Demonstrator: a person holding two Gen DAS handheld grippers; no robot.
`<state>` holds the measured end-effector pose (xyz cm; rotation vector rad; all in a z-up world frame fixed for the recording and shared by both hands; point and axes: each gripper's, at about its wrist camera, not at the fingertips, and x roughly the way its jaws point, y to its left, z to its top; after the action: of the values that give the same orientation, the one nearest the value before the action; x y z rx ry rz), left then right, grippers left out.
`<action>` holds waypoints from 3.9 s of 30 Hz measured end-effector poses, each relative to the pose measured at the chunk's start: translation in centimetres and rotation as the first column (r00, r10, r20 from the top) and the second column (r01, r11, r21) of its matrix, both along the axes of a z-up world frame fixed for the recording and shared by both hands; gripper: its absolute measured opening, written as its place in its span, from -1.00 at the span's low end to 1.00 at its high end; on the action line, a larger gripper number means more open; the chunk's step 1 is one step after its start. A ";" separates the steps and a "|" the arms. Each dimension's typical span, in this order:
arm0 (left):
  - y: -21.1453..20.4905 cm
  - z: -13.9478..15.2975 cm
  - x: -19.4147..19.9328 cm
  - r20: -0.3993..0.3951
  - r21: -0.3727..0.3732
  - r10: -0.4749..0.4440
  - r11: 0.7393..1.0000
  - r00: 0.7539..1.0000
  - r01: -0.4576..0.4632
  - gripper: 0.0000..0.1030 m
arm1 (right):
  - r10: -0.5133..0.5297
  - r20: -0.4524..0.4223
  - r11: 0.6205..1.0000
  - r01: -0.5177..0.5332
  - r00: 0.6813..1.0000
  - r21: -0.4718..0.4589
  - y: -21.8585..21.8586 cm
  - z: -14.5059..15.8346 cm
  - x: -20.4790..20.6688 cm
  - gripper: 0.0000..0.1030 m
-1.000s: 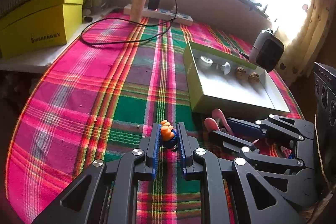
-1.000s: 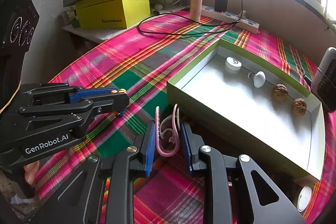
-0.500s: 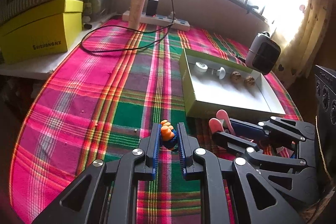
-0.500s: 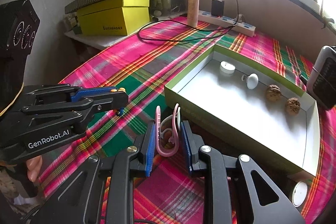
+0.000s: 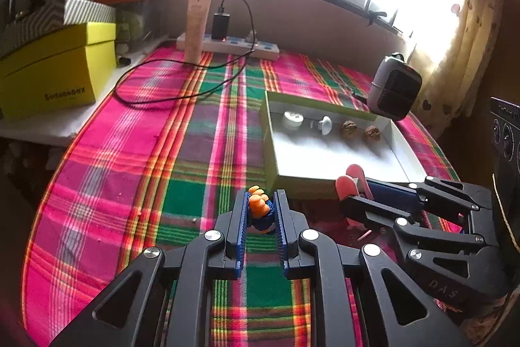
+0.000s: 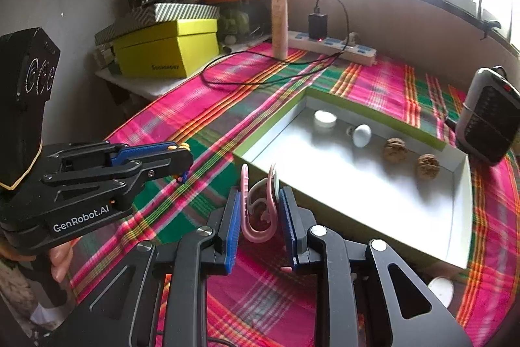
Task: Organize objects
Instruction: 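Move the figure and pink clip over the tray with the left and right tools, then open the left tool to drop the figure while the right tool drops the clip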
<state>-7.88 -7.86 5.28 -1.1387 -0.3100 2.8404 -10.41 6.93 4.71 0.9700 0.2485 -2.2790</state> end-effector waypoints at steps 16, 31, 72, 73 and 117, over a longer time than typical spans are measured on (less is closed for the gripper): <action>2.4 1.2 -2.6 -0.022 -0.011 -0.060 0.998 0.998 0.060 -0.72 | -0.059 0.003 0.998 0.059 0.998 0.024 2.5 1.1 -3.2 -0.52; 4.0 0.3 -6.5 0.013 -0.013 -0.082 0.997 0.997 0.082 -0.72 | -0.056 0.098 0.997 0.050 0.994 0.060 2.9 0.1 -7.6 -0.52; 5.7 -2.8 -10.7 0.114 -0.095 -0.150 0.982 0.982 0.161 -0.72 | 0.043 0.211 0.981 -0.081 0.977 0.174 -0.7 -3.1 -13.6 -0.52; 5.7 -2.9 -10.7 0.116 -0.100 -0.152 0.981 0.982 0.164 -0.72 | 0.047 0.214 0.981 -0.085 0.976 0.174 -0.7 -3.2 -13.7 -0.52; 6.5 -2.7 -10.2 0.116 -0.107 -0.164 0.978 0.980 0.177 -0.32 | 0.053 0.225 0.987 -0.085 0.973 0.133 -0.6 -2.6 -13.5 -0.34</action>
<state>-18.04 -1.33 2.62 -1.2741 -0.0477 2.6844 -23.93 6.30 2.11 1.2583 0.3463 -2.0914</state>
